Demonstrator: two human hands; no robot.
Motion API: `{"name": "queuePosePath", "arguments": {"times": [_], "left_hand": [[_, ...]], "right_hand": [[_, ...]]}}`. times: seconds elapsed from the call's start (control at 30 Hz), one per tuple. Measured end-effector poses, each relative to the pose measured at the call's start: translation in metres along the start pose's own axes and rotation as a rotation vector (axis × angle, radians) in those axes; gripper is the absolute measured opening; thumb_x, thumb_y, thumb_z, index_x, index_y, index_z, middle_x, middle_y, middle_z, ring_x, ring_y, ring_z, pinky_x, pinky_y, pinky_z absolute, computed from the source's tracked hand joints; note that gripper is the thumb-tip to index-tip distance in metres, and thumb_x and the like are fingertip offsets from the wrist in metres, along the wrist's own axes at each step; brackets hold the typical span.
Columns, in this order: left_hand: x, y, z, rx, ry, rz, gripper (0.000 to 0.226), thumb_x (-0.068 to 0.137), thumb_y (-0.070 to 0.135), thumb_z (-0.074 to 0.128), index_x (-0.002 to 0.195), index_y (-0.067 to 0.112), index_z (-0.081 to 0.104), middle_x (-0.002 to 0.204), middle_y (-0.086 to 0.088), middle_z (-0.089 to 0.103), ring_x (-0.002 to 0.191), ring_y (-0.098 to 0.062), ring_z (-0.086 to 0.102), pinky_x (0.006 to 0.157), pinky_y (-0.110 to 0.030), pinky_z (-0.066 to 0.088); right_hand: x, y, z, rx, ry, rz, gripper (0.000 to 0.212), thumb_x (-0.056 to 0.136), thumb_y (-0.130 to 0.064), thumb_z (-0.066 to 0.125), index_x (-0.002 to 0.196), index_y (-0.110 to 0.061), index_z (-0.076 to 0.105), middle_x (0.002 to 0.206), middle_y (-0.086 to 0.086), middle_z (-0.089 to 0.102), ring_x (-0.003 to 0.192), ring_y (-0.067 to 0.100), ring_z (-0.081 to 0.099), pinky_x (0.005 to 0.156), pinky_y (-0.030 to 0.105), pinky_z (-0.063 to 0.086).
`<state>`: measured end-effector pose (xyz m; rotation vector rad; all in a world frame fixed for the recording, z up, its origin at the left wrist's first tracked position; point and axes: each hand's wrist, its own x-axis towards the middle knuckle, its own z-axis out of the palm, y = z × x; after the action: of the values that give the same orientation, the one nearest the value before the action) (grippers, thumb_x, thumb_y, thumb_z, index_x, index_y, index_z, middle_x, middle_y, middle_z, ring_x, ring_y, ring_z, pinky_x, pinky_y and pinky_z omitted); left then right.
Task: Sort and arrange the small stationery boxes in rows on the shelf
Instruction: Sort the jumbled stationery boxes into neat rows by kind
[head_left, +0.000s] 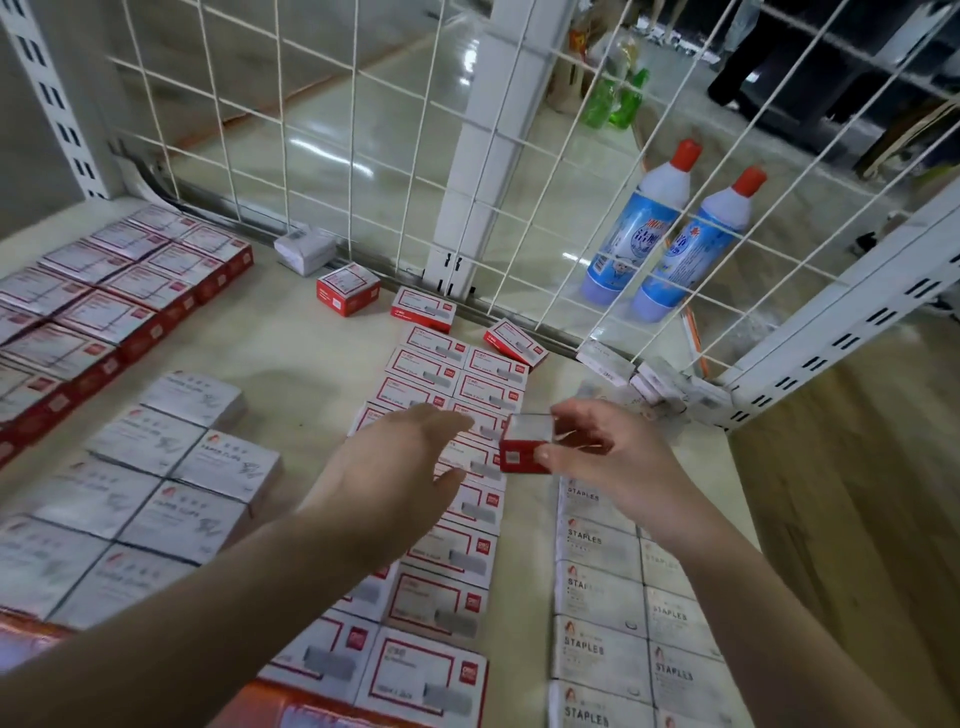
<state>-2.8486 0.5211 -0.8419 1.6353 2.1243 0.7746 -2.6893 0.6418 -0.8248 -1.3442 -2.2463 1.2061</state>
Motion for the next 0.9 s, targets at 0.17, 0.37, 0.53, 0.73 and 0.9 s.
{"name": "queuePosePath", "arguments": {"times": [0.17,0.37,0.53,0.73,0.9], "left_hand": [[-0.006,-0.001,-0.005,0.101,0.034,0.152,0.049,0.091,0.04,0.051,0.137,0.034,0.035,0.135,0.016,0.044,0.118,-0.002,0.043,0.089,-0.012,0.033],[-0.012,-0.003,-0.009,0.122,0.066,0.225,0.036,0.092,0.037,0.051,0.126,0.029,0.049,0.12,0.014,0.053,0.108,-0.006,0.049,0.082,-0.012,0.033],[-0.016,-0.01,-0.012,0.099,0.067,0.215,0.038,0.091,0.038,0.051,0.128,0.028,0.051,0.124,0.013,0.055,0.11,-0.004,0.051,0.086,-0.012,0.036],[-0.017,-0.012,-0.015,-0.257,0.066,-0.116,0.029,0.083,0.032,0.063,0.112,0.027,0.063,0.093,0.02,0.059,0.083,0.001,0.053,0.07,-0.008,0.043],[-0.014,-0.01,-0.013,-0.443,0.014,-0.242,0.011,0.089,0.029,0.056,0.088,0.024,0.066,0.072,0.02,0.056,0.063,-0.012,0.06,0.056,-0.022,0.056]], "right_hand": [[-0.013,-0.011,0.015,0.081,-0.076,-0.019,0.027,0.078,-0.022,0.072,0.101,-0.031,0.06,0.091,-0.013,0.066,0.085,0.0,0.063,0.069,0.009,0.046],[-0.017,-0.018,0.024,0.095,-0.061,-0.028,0.027,0.079,-0.025,0.071,0.103,-0.03,0.06,0.09,-0.013,0.064,0.084,-0.002,0.061,0.071,0.01,0.045],[-0.021,-0.013,0.024,0.142,-0.1,-0.019,0.02,0.083,-0.026,0.066,0.102,-0.029,0.061,0.098,-0.007,0.068,0.094,0.006,0.063,0.083,0.019,0.049],[-0.028,-0.004,0.028,0.062,-0.14,-0.044,0.034,0.084,-0.017,0.066,0.108,-0.039,0.056,0.104,-0.014,0.063,0.092,0.002,0.061,0.078,0.017,0.05],[-0.031,-0.012,0.042,0.005,-0.133,-0.097,0.049,0.078,-0.023,0.074,0.106,-0.051,0.045,0.104,-0.02,0.059,0.094,-0.003,0.057,0.081,0.013,0.048]]}}
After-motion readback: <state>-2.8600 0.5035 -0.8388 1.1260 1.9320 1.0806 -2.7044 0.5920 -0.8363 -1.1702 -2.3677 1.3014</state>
